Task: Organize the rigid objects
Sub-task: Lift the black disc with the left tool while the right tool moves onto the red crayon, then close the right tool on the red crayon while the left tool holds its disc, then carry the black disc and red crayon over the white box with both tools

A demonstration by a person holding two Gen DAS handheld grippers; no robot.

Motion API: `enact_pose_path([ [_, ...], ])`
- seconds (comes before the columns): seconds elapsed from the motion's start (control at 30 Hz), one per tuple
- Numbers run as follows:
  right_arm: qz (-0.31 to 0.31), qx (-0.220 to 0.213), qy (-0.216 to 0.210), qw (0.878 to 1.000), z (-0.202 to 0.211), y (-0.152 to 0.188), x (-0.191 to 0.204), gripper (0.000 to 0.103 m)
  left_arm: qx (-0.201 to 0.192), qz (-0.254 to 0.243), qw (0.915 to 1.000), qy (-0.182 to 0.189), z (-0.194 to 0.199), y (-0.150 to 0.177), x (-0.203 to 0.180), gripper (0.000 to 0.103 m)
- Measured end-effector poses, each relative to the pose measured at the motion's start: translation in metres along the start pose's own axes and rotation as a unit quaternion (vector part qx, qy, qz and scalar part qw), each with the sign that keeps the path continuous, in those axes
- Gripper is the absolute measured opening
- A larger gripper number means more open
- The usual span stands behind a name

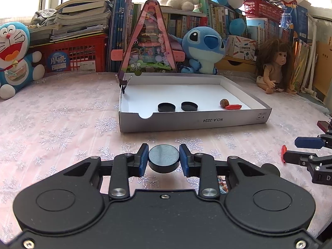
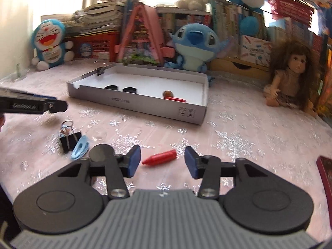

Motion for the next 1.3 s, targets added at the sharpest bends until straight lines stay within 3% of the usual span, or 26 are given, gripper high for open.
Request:
enact_pose_path([
  [0.13, 0.062, -0.001, -0.048, 0.997, -0.006, -0.005, 0.005, 0.073, 0.001, 0.000, 1.0000, 0.000, -0.001, 0.000, 0.000, 0.030],
  [0.33, 0.044, 0.019, -0.095, 0.994, -0.027, 0.001, -0.009, 0.073, 0.000, -0.007, 1.0000, 0.000, -0.001, 0.000, -0.003, 0.030],
  [0.37, 0.031, 0.019, -0.100, 0.994, -0.028, 0.003, -0.011, 0.071, 0.000, -0.007, 1.0000, 0.000, -0.001, -0.001, -0.003, 0.030],
  [0.43, 0.005, 0.017, -0.107, 0.994, -0.027, 0.004, -0.012, 0.049, -0.002, -0.005, 1.0000, -0.002, -0.001, -0.001, -0.003, 0.030],
  [0.67, -0.037, 0.002, -0.072, 0.997, -0.023, -0.007, -0.020, 0.048, -0.003, 0.005, 1.0000, -0.003, -0.004, -0.020, -0.002, 0.030],
  [1.0, -0.106, -0.002, -0.024, 0.994, -0.047, -0.063, -0.051, 0.048, -0.031, 0.010, 0.9995, -0.002, -0.030, -0.090, -0.010, 0.030],
  [1.3, -0.195, 0.047, -0.016, 0.980, -0.109, -0.098, -0.085, 0.048, 0.032, 0.058, 0.9978, -0.008, -0.104, -0.120, -0.004, 0.030],
])
Point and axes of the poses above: each gripper's, at about its wrist camera, not at the fingertips, and z roughly against the way its jaws point, x to its left, y to its underside, the point moved 8 cm from there along -z, roughly the way its jaws point, and after that the axes turned 10 degrees about z, right-handed, at the moved point
